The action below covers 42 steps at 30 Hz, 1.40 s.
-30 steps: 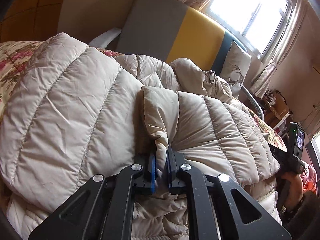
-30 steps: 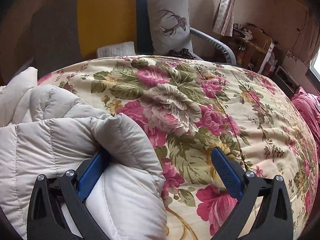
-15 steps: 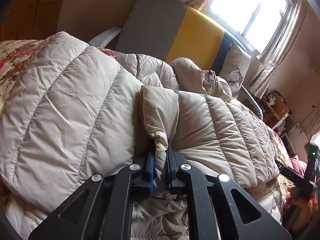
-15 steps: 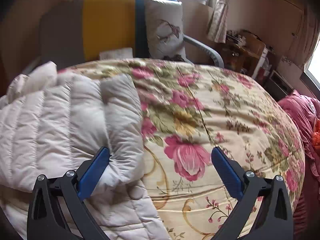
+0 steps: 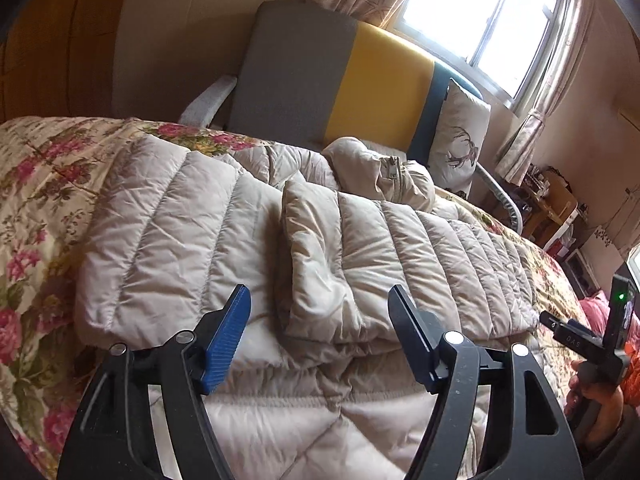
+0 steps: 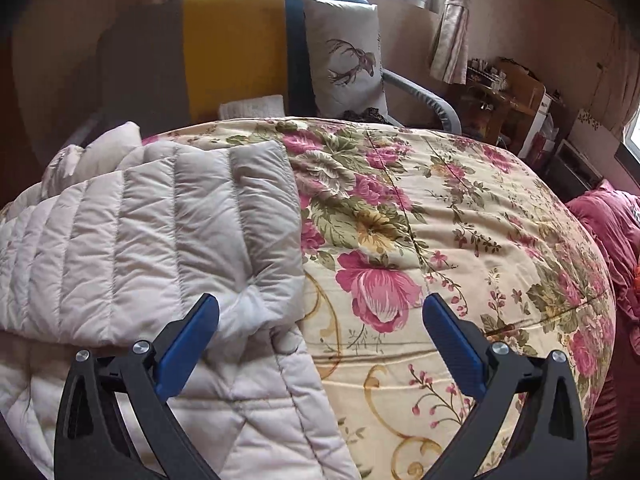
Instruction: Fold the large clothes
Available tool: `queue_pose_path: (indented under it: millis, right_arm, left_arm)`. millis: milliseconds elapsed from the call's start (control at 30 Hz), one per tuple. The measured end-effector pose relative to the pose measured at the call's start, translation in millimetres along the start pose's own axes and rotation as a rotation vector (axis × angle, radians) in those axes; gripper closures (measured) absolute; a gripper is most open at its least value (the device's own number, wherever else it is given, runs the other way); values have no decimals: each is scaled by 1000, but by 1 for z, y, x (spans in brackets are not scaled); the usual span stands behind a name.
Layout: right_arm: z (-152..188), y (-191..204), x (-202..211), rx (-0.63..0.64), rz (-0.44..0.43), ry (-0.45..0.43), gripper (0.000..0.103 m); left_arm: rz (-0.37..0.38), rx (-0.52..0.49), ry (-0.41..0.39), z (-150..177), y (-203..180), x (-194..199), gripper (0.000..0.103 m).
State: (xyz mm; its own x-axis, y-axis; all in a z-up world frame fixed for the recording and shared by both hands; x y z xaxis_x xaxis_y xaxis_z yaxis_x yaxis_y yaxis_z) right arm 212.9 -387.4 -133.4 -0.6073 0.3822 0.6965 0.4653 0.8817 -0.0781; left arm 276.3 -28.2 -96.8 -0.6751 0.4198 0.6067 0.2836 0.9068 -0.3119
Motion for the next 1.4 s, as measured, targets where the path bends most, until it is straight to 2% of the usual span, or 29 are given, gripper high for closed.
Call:
queue_pose_path:
  millis: [133,167,200,333,400,433,500,567,667,767,900,1067,1200,1400]
  right_arm:
    - [9,6,25,40,-46,-17,2]
    - [12,6,32,47,-60,-21,2]
    - [14,5,36,54,-69,-26,2]
    - [25,-2,55,111,-71,-53,2]
    - [33,-8,63,99,-125,-44,2]
    - [37,-11,67,79,-168,-36,5]
    - [49,-21,72,33,-249,-6,23]
    - [65,-32,76,-18,-321,39,29]
    - [92,-50,79,-105,-440,109,30]
    - [117,-66,84,-160,-502,158,42]
    - [148,-64,95,-210,-626,223,46]
    - [169,-49,108,-228,-751,242,46]
    - [182,-33,120,-199,-828,266,46]
    - [203,-24,134,-225,-950,340,46]
  left_arm:
    - [-15,-29,31,23,9,20,32]
    - [-18,-29,37,27,11,23,25]
    - [-21,-28,40,32,14,28,23]
    - [-51,-33,45,51,31,52,23]
    - [-63,-44,41,59,41,66,23]
    - [-67,-55,37,64,46,75,23]
    - [-76,-76,41,72,57,87,23]
    - [-75,-90,64,84,69,99,23]
    - [-71,-106,73,98,81,116,23]
    - [-84,-95,109,116,95,125,23]
    - [-40,-11,174,147,109,132,23]
    - [50,10,149,164,98,149,23]
    - [116,22,168,180,86,159,24]
    - [219,98,216,205,82,174,33]
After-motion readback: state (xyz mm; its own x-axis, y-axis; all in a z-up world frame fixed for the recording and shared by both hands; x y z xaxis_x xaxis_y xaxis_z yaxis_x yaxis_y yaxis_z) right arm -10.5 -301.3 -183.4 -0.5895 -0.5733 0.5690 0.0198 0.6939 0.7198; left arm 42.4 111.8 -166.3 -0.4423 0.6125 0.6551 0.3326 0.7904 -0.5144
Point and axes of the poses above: each gripper's, at about its wrist camera, not at the fingertips, and x roughly against the way its jaws point, y to its left, z to its underside, the point moved 10 cm from there along -x, roughly the way its jaws point, and after that the axes turned 3 degrees about -y, right-handed, at the moved point
